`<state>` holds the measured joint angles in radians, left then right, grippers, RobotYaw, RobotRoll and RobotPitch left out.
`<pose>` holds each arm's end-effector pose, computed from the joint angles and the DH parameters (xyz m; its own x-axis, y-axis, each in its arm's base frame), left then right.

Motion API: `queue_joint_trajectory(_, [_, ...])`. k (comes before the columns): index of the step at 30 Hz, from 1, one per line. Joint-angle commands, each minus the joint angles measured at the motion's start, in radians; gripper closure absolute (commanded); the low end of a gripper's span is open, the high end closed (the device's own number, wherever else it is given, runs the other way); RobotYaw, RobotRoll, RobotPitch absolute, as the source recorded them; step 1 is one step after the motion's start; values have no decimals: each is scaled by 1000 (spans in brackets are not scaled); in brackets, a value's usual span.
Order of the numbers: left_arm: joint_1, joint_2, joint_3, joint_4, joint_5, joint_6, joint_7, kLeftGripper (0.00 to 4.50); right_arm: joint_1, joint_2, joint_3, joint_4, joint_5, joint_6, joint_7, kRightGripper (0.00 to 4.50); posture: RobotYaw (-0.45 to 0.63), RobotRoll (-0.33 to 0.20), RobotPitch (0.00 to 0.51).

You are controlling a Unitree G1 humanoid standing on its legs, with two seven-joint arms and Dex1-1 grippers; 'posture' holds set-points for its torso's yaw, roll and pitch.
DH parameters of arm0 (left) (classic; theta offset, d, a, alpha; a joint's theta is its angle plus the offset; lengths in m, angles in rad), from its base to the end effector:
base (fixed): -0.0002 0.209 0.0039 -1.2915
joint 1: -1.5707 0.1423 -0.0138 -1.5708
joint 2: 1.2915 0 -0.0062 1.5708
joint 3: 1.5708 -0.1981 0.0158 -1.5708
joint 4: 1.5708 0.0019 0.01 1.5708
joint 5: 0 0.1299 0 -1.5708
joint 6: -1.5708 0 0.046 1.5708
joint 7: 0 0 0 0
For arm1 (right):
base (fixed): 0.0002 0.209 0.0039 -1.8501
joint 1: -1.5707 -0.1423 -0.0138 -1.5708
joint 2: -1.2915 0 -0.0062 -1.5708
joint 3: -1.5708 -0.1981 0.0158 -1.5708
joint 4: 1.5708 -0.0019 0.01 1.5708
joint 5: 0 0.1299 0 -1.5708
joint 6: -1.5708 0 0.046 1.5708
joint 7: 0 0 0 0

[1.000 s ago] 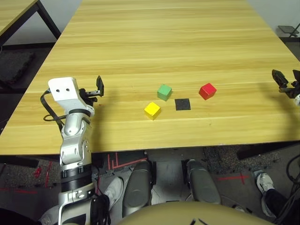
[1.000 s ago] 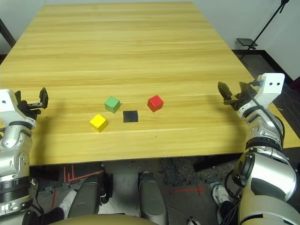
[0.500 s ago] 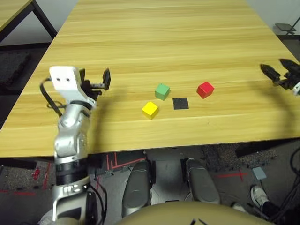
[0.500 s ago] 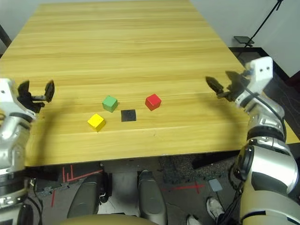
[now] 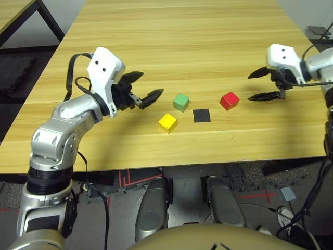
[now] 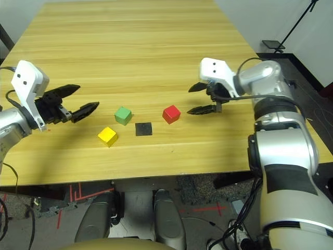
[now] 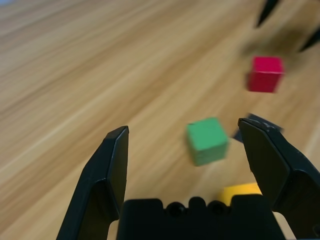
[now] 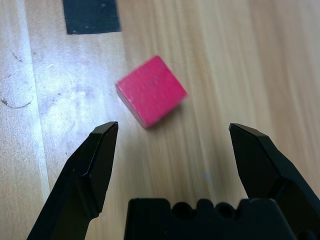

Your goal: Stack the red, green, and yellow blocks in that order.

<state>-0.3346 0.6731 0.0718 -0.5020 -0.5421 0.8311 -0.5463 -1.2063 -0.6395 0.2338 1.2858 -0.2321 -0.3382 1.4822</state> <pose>0.2216 0.2213 0.1797 0.7309 -0.6554 -0.1904 0.6823 0.7084 0.1807 0.3619 -0.2674 0.2181 0.2798 0.6281 -0.7261 -0.9526 0.0876 -0.2912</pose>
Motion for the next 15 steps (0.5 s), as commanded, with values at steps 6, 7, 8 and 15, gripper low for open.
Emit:
queue_joint_trajectory(6, [101,-24,22,-136,-10,91,91,30,-54,65,74,49,-119,-62,-60,0,505,-200,104])
queue_joint_trajectory(7, [111,-31,28,-148,-13,96,103,30,-57,72,80,52,-130,-69,-64,0,511,-201,106])
queue_joint_trajectory(8, [119,-38,34,-159,-15,103,114,30,-61,78,86,54,-140,-73,-72,0,518,-202,107])
queue_joint_trajectory(15, [173,-81,67,-240,-36,153,186,30,-85,125,115,68,-194,-97,-122,0,578,-211,132])
